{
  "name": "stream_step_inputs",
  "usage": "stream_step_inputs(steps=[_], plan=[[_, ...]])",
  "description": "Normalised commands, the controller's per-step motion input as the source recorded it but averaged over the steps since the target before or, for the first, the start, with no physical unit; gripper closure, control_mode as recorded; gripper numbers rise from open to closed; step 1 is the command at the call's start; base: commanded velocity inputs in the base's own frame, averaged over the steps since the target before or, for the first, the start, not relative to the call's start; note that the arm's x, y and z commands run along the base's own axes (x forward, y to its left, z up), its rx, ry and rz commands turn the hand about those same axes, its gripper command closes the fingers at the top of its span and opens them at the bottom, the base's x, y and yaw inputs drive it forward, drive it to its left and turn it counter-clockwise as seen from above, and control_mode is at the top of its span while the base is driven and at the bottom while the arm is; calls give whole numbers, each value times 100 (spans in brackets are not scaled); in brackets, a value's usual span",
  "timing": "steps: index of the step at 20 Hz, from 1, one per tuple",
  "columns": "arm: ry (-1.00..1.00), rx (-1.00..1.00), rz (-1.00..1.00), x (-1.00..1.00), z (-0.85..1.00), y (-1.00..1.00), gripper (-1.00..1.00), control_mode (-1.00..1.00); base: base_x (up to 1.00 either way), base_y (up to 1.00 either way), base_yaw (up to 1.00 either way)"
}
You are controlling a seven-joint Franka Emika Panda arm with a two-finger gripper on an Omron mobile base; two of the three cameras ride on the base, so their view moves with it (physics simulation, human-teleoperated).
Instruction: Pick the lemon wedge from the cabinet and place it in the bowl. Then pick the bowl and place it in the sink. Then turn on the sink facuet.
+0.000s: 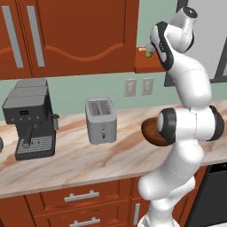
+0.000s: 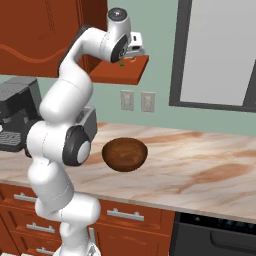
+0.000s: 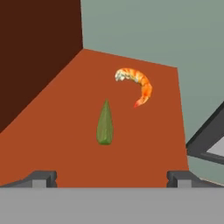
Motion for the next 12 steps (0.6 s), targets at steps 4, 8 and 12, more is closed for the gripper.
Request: stream_step_inputs(steps=[4, 8, 12], plan=[[0, 0, 0, 15, 0, 22, -100, -100, 0, 0, 0], [0, 0, 0, 14, -1, 8, -100, -100, 0, 0, 0], [0, 0, 0, 21, -4, 0, -100, -100, 0, 0, 0]])
